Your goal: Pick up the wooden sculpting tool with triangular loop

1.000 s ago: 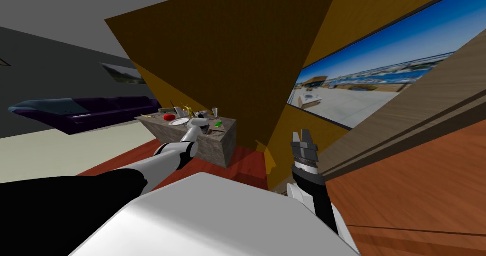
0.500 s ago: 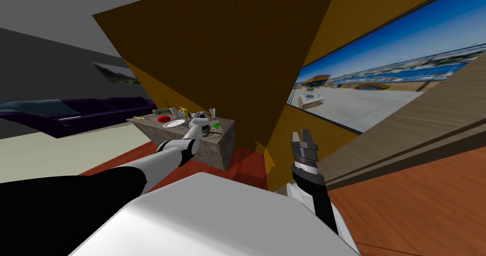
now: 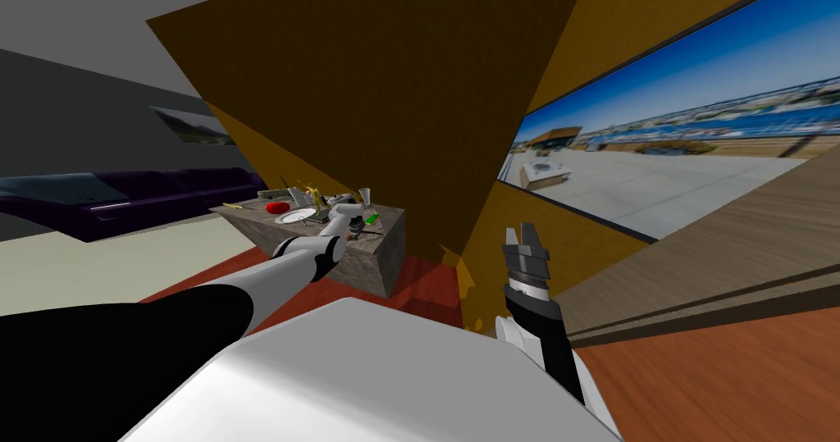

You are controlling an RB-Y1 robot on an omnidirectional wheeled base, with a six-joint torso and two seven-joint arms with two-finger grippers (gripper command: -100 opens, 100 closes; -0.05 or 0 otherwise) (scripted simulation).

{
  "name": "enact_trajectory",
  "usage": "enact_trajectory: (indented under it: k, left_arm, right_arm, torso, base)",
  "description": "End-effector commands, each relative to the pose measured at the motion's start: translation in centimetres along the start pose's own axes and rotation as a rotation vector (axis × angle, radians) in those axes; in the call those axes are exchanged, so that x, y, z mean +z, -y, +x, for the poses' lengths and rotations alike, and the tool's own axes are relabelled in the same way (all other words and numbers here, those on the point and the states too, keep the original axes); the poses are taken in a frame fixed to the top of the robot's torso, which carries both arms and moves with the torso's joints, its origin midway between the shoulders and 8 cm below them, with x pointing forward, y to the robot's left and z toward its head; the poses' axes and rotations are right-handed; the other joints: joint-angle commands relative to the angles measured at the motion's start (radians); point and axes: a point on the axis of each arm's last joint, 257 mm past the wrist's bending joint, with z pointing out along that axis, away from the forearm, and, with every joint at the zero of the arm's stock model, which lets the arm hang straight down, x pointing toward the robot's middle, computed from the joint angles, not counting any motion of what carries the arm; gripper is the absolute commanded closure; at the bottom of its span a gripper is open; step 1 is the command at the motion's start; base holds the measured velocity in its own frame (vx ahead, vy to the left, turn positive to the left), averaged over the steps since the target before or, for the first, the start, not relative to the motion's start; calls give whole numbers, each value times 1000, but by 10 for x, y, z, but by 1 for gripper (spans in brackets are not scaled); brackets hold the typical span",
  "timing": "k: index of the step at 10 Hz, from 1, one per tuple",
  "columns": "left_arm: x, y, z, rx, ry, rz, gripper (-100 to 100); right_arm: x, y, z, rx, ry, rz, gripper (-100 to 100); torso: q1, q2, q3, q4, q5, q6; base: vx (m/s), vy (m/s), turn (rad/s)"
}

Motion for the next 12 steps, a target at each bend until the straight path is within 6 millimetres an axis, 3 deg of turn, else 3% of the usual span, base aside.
enact_trajectory:
  k: [1,4,5,6,7,9,10,12]
  left_arm:
    - [3,-12,6,19,-17,-53,-100]
    - [5,-30,17,55,-46,-134,-100]
    - [5,-25,15,48,-41,-120,-100]
    - [5,-25,15,50,-42,-123,0]
    - [7,-22,36,72,-44,-120,-100]
    - [8,-21,47,84,-46,-118,-100]
    - [9,-19,70,107,-51,-113,-100]
    - [10,-17,93,131,-57,-108,-100]
  right_arm:
    - [0,0,0,0,0,0,0]
    - [0,0,0,0,0,0,0]
    - [0,0,0,0,0,0,0]
    - [0,0,0,0,0,0,0]
    - [0,0,0,0,0,0,0]
    - [0,0,0,0,0,0,0]
    - [0,0,0,0,0,0,0]
    - [0,0,0,0,0,0,0]
  torso:
    - [0,0,0,0,0,0]
    - [4,-4,-2,-1,1,0]
    - [3,-4,-3,-1,1,0]
    - [1,0,0,0,0,0]
    - [-1,3,2,1,0,0]
    - [1,4,2,1,0,0]
    - [1,5,3,1,0,0]
    - [2,4,2,1,0,-1]
  base:
    - [74,45,-12]
    - [144,81,-21]
    - [63,33,-8]
    - [12,7,0]
    - [17,45,216]
    - [22,49,84]
    - [24,56,123]
    - [31,64,178]
